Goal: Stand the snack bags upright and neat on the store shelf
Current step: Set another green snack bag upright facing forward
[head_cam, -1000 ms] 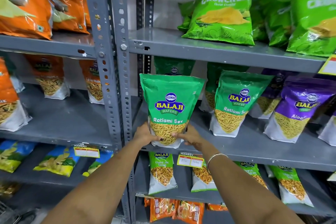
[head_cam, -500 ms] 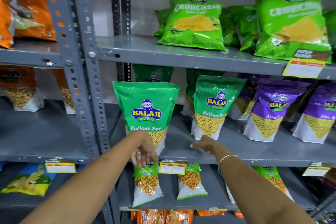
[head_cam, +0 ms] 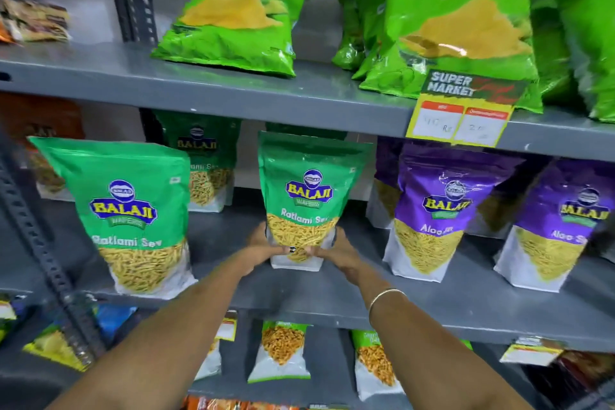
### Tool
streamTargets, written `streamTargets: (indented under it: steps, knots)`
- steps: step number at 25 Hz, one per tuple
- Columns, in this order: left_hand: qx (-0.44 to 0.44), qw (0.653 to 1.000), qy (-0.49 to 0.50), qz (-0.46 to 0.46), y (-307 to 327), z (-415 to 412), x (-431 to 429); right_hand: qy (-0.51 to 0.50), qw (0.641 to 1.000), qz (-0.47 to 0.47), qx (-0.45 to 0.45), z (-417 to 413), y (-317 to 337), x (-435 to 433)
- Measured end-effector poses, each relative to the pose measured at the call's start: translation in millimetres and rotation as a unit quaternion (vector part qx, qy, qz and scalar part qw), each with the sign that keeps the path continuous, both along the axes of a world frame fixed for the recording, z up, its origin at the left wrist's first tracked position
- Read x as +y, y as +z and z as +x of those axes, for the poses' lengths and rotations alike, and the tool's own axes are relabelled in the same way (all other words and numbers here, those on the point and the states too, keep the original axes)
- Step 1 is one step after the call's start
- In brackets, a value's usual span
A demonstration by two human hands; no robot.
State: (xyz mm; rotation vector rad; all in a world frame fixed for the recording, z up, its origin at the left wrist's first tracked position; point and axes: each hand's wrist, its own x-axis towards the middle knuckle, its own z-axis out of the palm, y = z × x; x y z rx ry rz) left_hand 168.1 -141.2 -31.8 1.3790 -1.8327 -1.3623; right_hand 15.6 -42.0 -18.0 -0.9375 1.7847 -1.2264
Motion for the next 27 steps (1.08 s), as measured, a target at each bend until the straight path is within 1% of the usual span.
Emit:
streamTargets:
  steps: [2, 4, 8, 10, 13, 20, 23, 27]
  knots:
    - [0.022, 0.999, 0.040, -0.010, 0.6, -4.7, 9.0, 0.018, 0.999, -0.040, -0.028, 2.8, 3.6, 5.8]
    - [0.026, 0.998, 0.054, -0.016, 2.6, -4.4, 16.4, 0.027, 0.996, -0.066, -0.044, 6.5, 6.8, 14.3]
    - [-0.041, 0.998, 0.035, -0.043, 5.4, 10.1, 33.5, 0.022, 0.995, -0.088, -0.040, 10.5, 4.6, 32.1]
    - [-0.069, 0.996, 0.011, -0.053, 9.4, 19.9, 41.0, 0.029, 0.997, -0.071, -0.016, 16.5, 3.3, 42.6]
    - [-0.093, 0.993, -0.017, -0.066, 16.4, 32.1, 51.4, 0.040, 0.998, -0.050, -0.009, 26.0, 8.5, 57.9]
    - [-0.127, 0.988, -0.023, -0.080, 22.5, 44.3, 69.4, 0.049, 0.998, -0.019, 0.022, 36.0, 13.0, 73.5]
    - [-0.131, 0.988, -0.031, -0.080, 23.7, 45.6, 71.4, 0.031, 0.999, -0.007, 0.035, 36.4, 10.3, 73.7]
    - [-0.131, 0.987, -0.030, -0.089, 23.5, 45.3, 74.2, 0.020, 1.000, -0.005, 0.021, 35.6, 5.3, 71.3]
